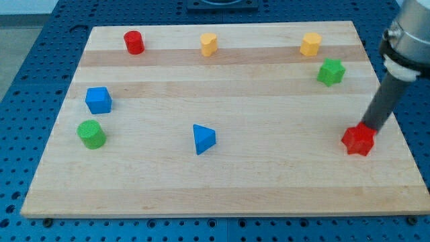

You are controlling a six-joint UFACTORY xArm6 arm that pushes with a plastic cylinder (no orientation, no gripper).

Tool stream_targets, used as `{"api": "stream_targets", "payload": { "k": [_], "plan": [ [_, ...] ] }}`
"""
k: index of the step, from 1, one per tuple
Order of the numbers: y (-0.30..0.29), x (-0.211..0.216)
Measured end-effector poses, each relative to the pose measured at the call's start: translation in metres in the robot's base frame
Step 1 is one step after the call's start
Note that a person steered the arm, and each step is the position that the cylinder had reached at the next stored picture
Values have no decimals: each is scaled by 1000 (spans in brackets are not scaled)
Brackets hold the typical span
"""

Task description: Slide the red star slightly up

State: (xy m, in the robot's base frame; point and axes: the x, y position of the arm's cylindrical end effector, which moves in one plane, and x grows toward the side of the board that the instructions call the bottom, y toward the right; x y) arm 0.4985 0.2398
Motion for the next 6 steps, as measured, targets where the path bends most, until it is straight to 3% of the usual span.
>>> {"api": "stream_targets", "payload": {
  "k": [2,3,4,5,6],
  "plan": [
    [-17,10],
    [15,14],
    [12,59],
    [-24,76],
    [-66,31]
  ]
}}
